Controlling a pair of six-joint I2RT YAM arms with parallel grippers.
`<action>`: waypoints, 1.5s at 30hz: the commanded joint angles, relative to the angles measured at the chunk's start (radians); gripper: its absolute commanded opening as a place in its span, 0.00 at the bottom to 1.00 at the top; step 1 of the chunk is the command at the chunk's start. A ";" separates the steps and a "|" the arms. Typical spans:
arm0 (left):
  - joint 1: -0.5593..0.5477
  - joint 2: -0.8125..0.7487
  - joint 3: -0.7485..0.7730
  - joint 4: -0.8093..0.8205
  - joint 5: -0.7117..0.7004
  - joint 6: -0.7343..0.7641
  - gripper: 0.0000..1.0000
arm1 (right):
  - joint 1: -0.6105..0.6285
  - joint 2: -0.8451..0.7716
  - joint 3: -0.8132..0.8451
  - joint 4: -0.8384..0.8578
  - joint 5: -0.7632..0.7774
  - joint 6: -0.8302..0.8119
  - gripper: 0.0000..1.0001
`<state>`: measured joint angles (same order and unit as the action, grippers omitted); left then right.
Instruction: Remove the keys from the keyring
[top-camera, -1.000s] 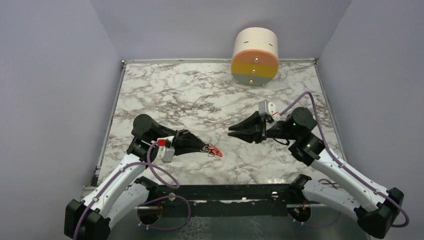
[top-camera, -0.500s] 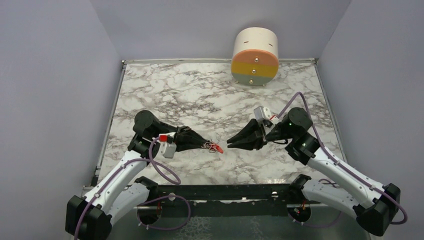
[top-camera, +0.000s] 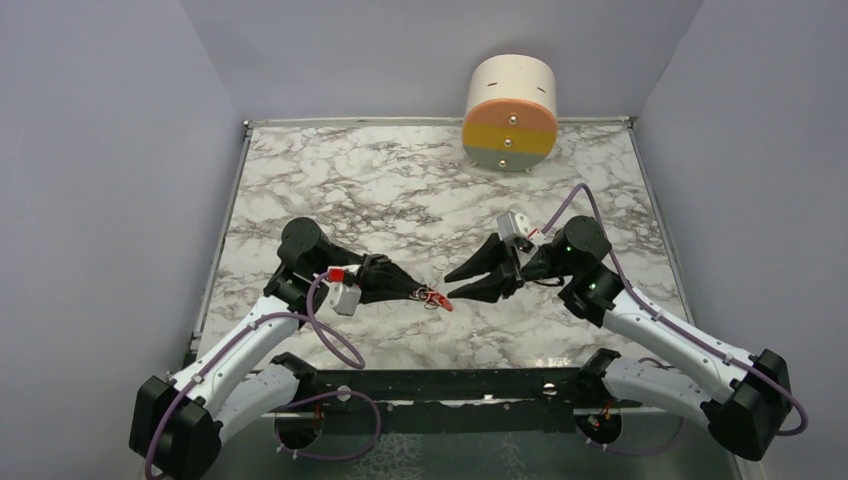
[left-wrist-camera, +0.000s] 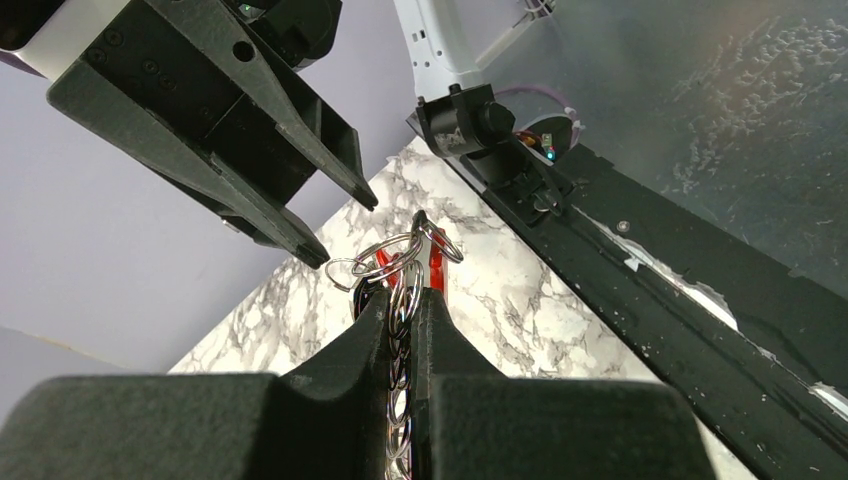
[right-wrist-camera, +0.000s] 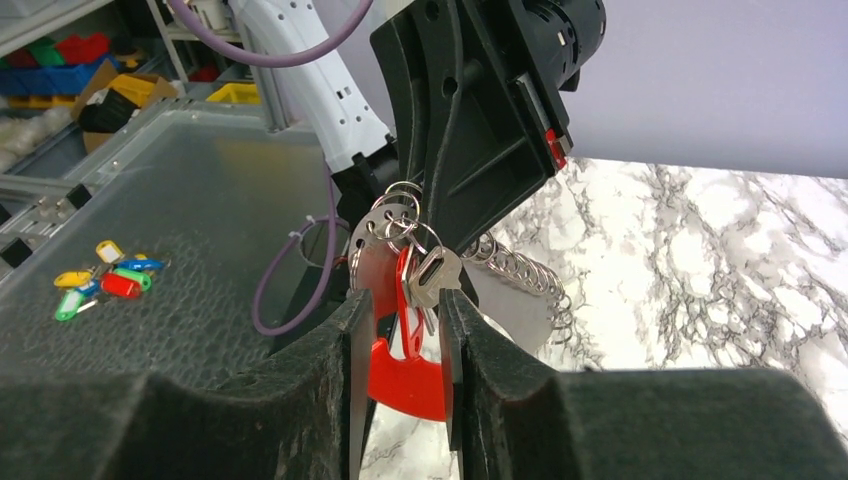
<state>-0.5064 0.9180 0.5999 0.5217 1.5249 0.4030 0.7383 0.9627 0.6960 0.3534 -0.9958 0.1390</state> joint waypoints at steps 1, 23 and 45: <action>-0.010 0.005 0.038 0.011 -0.015 0.035 0.00 | 0.013 0.015 -0.012 0.065 0.023 0.019 0.32; -0.025 0.018 0.053 0.010 -0.033 0.076 0.00 | 0.064 0.050 -0.020 0.078 0.073 -0.006 0.36; -0.027 -0.038 0.031 0.012 -0.018 0.041 0.00 | 0.064 -0.035 -0.028 0.041 0.171 -0.075 0.36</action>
<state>-0.5259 0.9009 0.6281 0.5114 1.4765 0.4477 0.7998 0.9520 0.6674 0.4084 -0.8948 0.0971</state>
